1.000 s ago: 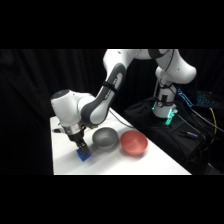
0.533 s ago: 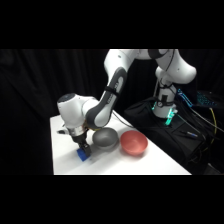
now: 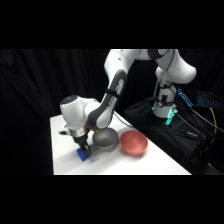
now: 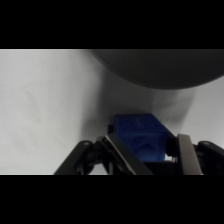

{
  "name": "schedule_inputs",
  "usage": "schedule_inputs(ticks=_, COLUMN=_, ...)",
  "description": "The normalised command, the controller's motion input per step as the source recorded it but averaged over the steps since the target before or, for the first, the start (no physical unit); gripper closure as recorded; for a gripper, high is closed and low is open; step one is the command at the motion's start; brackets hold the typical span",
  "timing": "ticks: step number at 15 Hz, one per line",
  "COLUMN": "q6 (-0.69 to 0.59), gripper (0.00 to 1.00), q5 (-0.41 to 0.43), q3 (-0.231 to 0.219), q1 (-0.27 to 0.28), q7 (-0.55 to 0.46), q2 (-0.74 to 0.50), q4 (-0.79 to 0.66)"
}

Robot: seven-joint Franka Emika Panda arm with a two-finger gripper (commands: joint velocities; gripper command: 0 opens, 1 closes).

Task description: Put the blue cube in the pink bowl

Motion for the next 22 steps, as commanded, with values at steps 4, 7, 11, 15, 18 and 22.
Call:
schedule_inputs(ticks=4, q6=0.13, gripper=0.74, q5=0.003, q3=-0.014, q1=-0.001, q7=0.06, q2=0.03, q4=0.01)
schedule_inputs(ticks=7, q6=0.01, gripper=0.77, q5=-0.013, q3=-0.023, q1=0.025, q7=0.07, q2=-0.05, q4=-0.04)
schedule_inputs(ticks=11, q6=-0.17, gripper=0.77, q5=-0.066, q3=-0.043, q1=0.079, q7=0.08, q2=-0.34, q4=-0.21)
schedule_inputs(ticks=15, q6=-0.31, gripper=0.77, q5=-0.065, q3=-0.043, q1=0.070, q7=0.07, q2=-0.46, q4=-0.24)
schedule_inputs(ticks=18, q6=-0.30, gripper=0.77, q5=-0.065, q3=-0.047, q1=0.056, q7=0.06, q2=-0.45, q4=-0.21)
schedule_inputs(ticks=22, q6=-0.20, gripper=0.77, q5=-0.060, q3=-0.042, q1=0.052, q7=0.05, q2=-0.47, q4=-0.29)
